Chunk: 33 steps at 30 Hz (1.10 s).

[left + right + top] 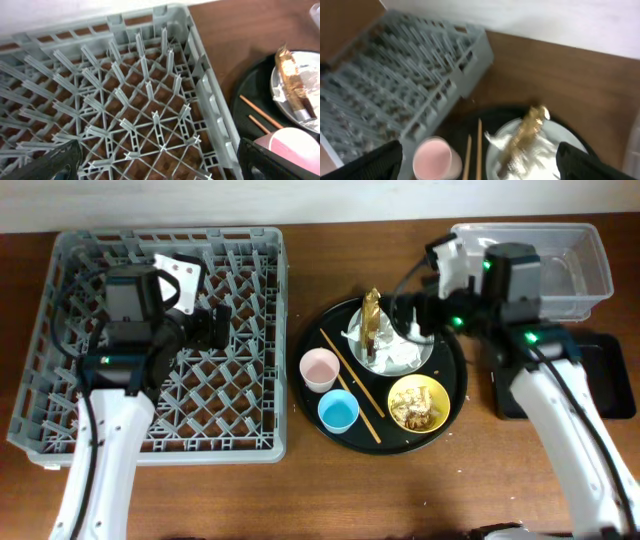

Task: Sort waste into correct bins and load items into the dishwasher rack
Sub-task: 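Reach the right gripper to the white plate and grasp the tissue and wrapper, then carry the tissue and wrapper into the clear plastic bin and release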

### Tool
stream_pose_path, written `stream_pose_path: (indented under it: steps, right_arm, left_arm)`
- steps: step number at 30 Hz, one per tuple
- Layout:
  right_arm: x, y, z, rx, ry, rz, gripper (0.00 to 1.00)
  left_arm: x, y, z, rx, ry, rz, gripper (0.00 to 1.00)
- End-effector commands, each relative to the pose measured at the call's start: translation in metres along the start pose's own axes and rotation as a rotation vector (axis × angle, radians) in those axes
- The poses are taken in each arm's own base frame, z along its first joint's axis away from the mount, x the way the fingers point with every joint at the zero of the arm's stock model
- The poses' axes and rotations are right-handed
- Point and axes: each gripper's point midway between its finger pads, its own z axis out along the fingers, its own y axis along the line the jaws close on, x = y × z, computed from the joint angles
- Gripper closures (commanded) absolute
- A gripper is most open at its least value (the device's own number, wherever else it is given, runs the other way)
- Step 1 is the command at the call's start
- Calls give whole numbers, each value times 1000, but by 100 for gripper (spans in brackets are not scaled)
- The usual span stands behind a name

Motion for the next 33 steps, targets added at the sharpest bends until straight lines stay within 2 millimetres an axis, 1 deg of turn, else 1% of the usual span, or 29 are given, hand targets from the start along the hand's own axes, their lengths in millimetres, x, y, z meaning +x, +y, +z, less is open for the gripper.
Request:
stream_pose_path:
  steps: [1,2,3,4,6,7,8,11,14,16,17,19,20,21,22,23,24,25,26,27,28,29,30,31,32,33]
  right_arm:
    - [24,-33,45,147,70,285,2]
    - [36,-55,56,349,71,347,2]
    - [44,-62,63,477,63,401,2]
    - [48,-63,70,525,53,439,2]
    - [56,-66,88,544,75,508,2]
    - [61,-68,99,544,122,514,1]
    - [77,-79,112,608,234,520,2]
    - [108,-94,139,664,380,530,2]
    - [135,-100,146,690,455,536,2]
    - [151,-103,146,707,505,540,2]
    - [163,-104,147,718,543,542,0]
    - [194,-106,153,725,637,557,15]
    - [200,-105,156,713,652,565,27]
    - [199,-105,156,712,649,565,39]
    - [199,-105,157,711,647,566,60]
    - [198,-105,157,707,645,567,86]
    - [192,-102,156,700,636,567,96]
    - [158,-96,143,679,599,537,96]
    - [130,-91,131,664,560,521,96]
    - [85,-85,109,644,489,503,96]
    - [31,-84,75,629,378,491,96]
    - [-31,-93,23,630,219,470,96]
    - [-65,-116,-21,670,93,495,96]
    - [-77,-139,-45,708,25,527,96]
    - [-77,-182,-69,775,-26,583,96]
    - [-71,-209,-76,812,-37,615,96]
  left_arm:
    - [1,3,10,-4,19,8,1]
    - [3,4,14,-2,30,7,1]
    - [6,5,19,-4,44,4,1]
    - [8,5,22,-1,52,3,1]
    - [12,5,28,1,68,1,1]
    - [13,5,30,2,74,0,1]
    - [15,5,33,4,83,-1,1]
    - [16,5,34,4,86,-1,1]
    - [16,5,34,4,86,-1,1]
    - [16,5,34,4,86,-1,1]
    - [16,5,34,5,87,-1,1]
    - [16,5,34,5,87,-1,1]
    - [17,5,34,5,88,-2,1]
    - [17,5,34,5,91,-2,1]
    - [17,5,34,5,91,-2,1]
    - [17,5,34,5,91,-2,1]
    - [17,5,34,5,91,-2,1]
    - [17,5,34,5,91,-2,1]
    - [17,5,34,5,90,-2,1]
    - [17,5,34,5,89,-2,1]
    - [17,5,34,5,90,-2,1]
    - [17,5,34,5,90,-2,1]
    - [17,5,34,5,90,-2,1]
    - [17,5,34,5,90,-2,1]
    - [16,5,34,5,88,-1,1]
    - [16,5,34,5,86,-1,1]
